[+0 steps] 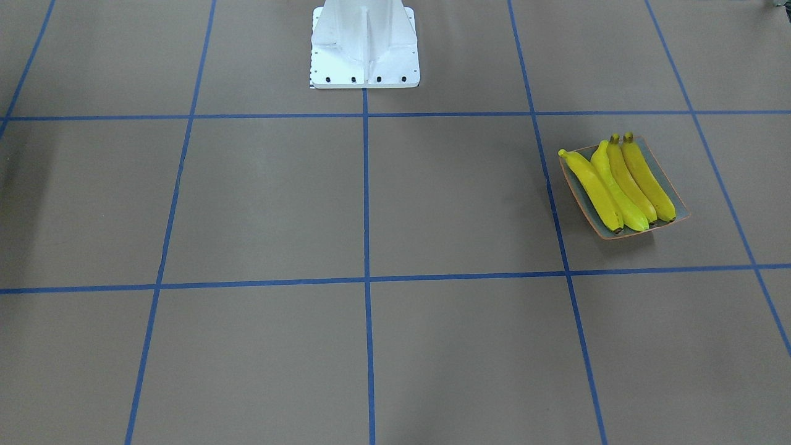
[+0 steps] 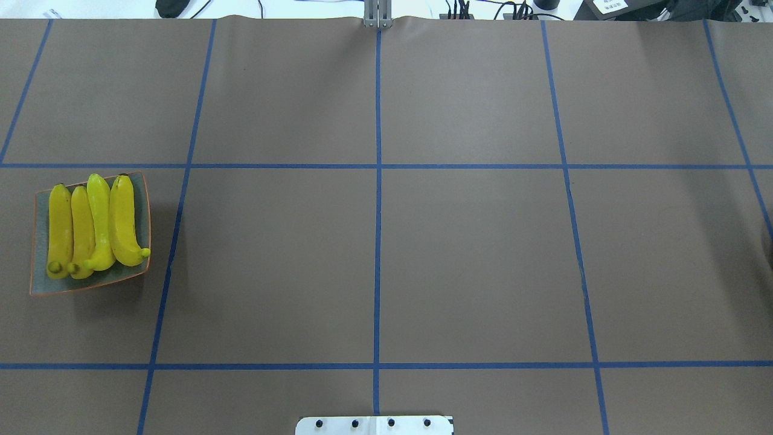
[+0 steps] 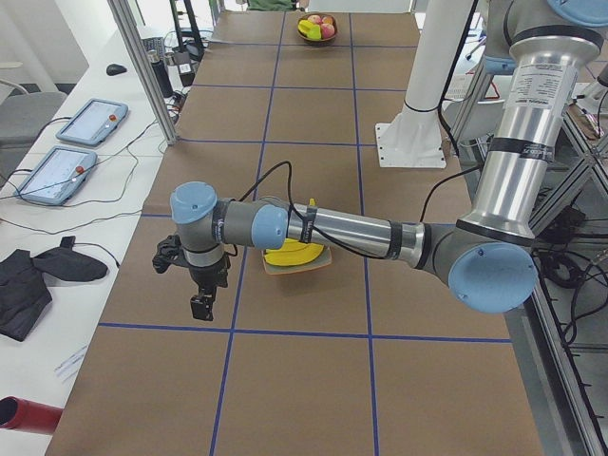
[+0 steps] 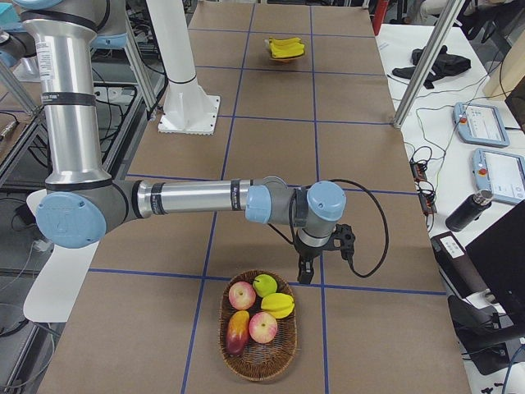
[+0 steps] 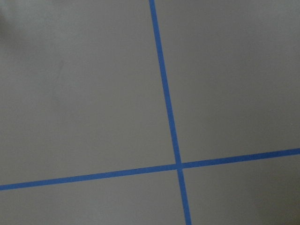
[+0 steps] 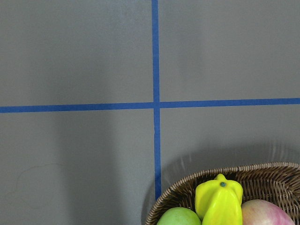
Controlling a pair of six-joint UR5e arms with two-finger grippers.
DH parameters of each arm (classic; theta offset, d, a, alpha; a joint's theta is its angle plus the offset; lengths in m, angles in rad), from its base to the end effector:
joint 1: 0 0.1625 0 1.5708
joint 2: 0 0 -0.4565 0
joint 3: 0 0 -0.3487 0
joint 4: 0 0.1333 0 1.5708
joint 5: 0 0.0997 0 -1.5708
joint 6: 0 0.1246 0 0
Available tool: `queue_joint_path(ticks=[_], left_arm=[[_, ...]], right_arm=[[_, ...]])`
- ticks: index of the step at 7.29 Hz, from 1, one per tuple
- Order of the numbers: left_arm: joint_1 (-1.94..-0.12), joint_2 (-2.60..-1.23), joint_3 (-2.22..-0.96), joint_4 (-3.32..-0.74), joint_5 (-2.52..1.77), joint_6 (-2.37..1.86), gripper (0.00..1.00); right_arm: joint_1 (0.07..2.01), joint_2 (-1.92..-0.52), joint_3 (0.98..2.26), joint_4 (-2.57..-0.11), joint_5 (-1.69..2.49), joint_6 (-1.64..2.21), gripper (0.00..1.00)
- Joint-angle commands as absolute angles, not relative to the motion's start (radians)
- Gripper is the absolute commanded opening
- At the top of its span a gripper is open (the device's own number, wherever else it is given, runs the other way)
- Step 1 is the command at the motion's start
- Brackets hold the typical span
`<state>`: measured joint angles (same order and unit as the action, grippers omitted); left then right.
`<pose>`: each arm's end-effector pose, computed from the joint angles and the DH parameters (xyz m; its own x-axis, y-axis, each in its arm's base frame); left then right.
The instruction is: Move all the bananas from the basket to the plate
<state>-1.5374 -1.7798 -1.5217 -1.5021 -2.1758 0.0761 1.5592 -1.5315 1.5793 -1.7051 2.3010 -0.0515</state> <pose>-0.0441 -0.5494 0.6465 0.8154 0.1547 -0.5578 -0.0955 0.9864 0.1339 0.0449 -0.4581 0.7031 0.7441 -0.0024 0.6681 0.0499 0.9974 -0.0521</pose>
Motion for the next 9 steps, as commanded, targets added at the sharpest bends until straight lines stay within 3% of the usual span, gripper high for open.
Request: queue_joint_path(ticks=[1,3,9], left_arm=[[-1.539,-1.755,-1.54,-1.497,-2.186,0.081,1.0],[-1.537,-1.704,-1.607,-1.497,-2.2,0.069,0.99],[-1.536,-1.697,-1.617,-1.499,-2.2,0.072,1.0]], right_arm=[[1.627,-1.554,1.525,-1.692,2.327,-0.121,1.0],[1.649,-1.558,1.567,-1.698,2.402,-0.111,1.0],[1.649,-1.568,1.635,-1.709,2.396,-0.032,1.0]])
